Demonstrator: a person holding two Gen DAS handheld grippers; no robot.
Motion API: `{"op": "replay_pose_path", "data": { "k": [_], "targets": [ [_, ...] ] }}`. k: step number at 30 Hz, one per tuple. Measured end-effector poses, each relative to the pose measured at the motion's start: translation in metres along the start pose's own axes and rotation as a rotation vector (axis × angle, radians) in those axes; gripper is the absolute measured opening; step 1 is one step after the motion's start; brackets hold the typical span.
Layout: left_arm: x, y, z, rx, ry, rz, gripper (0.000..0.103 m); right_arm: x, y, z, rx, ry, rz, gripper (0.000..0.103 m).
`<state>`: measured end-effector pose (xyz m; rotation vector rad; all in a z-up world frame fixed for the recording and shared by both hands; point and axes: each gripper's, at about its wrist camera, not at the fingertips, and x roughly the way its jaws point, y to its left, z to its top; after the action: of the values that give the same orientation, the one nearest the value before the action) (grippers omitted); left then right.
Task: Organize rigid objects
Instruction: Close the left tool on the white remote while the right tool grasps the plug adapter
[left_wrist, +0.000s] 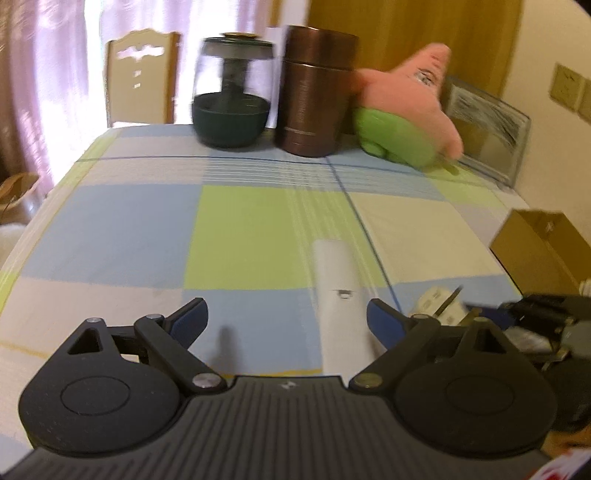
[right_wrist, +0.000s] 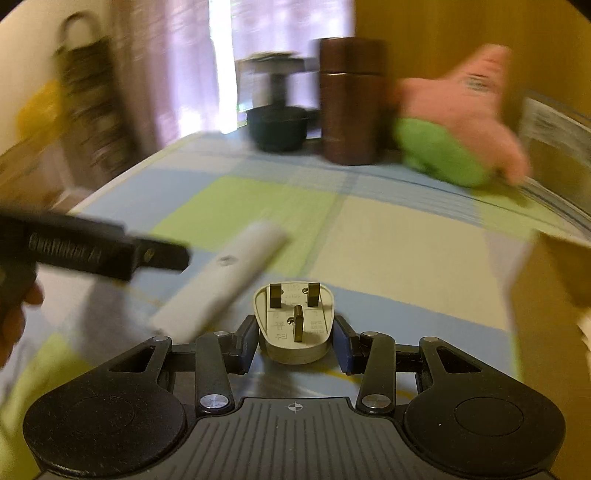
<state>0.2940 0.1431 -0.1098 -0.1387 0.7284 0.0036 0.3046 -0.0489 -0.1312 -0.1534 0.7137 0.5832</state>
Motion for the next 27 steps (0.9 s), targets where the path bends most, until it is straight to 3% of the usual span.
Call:
{"op": "replay_pose_path", "data": {
  "k": [7, 12, 16, 23, 25, 27],
  "targets": [
    [0.027, -0.035, -0.001, 0.136, 0.0, 0.012, 0.073, -0.014, -0.025, -0.002, 0.095, -0.017, -0.119, 0.04],
    [0.042, -0.048, -0.002, 0.154, -0.001, 0.033, 0.064, -0.021, -0.032, -0.003, 0.112, -0.023, -0.132, 0.039],
    [0.049, -0.052, -0.003, 0.147, -0.001, 0.063, 0.047, -0.021, -0.035, -0.004, 0.119, -0.027, -0.132, 0.039],
    [0.055, -0.053, -0.002, 0.135, -0.017, 0.074, 0.043, -0.022, -0.036, -0.006, 0.124, -0.03, -0.129, 0.039],
    [0.055, -0.053, -0.002, 0.134, -0.019, 0.071, 0.034, -0.023, -0.036, -0.006, 0.125, -0.033, -0.129, 0.039],
    [0.054, -0.054, -0.002, 0.134, -0.015, 0.071, 0.033, -0.023, -0.036, -0.006, 0.128, -0.036, -0.129, 0.039]
  ]
}}
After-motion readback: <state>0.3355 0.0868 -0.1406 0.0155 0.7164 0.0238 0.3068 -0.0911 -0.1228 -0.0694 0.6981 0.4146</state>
